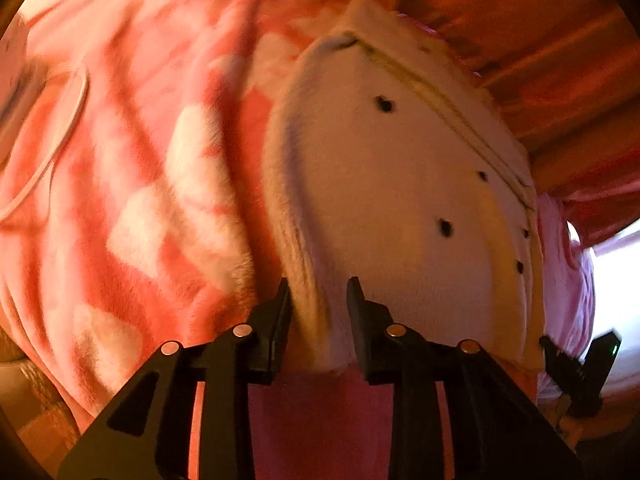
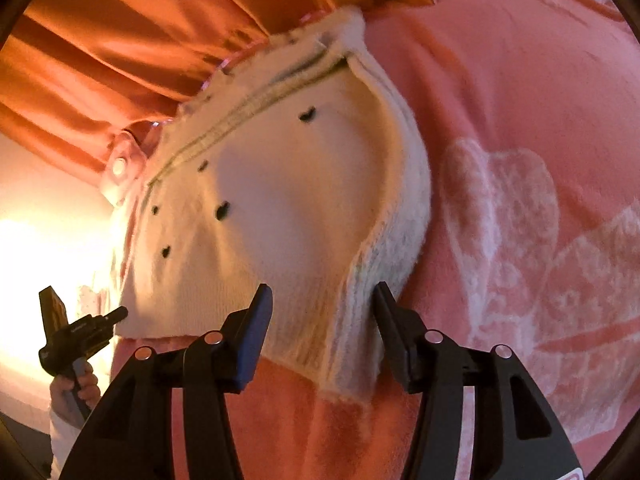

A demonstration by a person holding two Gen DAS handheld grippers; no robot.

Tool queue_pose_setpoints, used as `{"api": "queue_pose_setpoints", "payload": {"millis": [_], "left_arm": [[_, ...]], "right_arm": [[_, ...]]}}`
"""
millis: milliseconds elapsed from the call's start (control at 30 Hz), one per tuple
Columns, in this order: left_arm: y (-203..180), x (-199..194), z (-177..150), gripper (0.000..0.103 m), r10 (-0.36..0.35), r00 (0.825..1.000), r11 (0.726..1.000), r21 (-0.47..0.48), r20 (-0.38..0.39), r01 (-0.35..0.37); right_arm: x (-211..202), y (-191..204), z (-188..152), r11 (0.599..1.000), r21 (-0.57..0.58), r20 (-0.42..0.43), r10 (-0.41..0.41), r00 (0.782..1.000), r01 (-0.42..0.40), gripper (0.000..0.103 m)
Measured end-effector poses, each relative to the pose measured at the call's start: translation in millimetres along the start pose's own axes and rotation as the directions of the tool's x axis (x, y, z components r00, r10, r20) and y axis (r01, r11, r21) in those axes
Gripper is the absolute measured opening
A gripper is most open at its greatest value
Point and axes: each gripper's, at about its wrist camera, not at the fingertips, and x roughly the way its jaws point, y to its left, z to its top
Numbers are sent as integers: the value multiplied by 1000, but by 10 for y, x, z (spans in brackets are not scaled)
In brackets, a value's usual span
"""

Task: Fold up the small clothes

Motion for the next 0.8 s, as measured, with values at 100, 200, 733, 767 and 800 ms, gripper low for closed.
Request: {"api": "queue_pose_setpoints", "payload": {"millis": [100,200,733,767,800], "left_arm": [[67,105,-12,45,-37,999,998,-42,-36,36],[1,149,-36,37,-49,998,999,-17,-42,48],[-241,-1054,-461,6,-221,972,970,119,81,211],[-221,-1048,-529,6,-217,974,971,122,63,208],[-194,-1024,-570,6,-209,977,973,112,47,203]], "right_arm": [[22,-67,-8,998,39,-19,42,999,-41,53],[44,-97,37,993,64,-6,98,995,-97,14],[-1096,-344,-458,979,40,252,186,950,-202,7],[-1091,-362,-513,983,37,240,168,956,-182,7],[-1076,-401,-582,982,48,220,166,961,-181,7]]}}
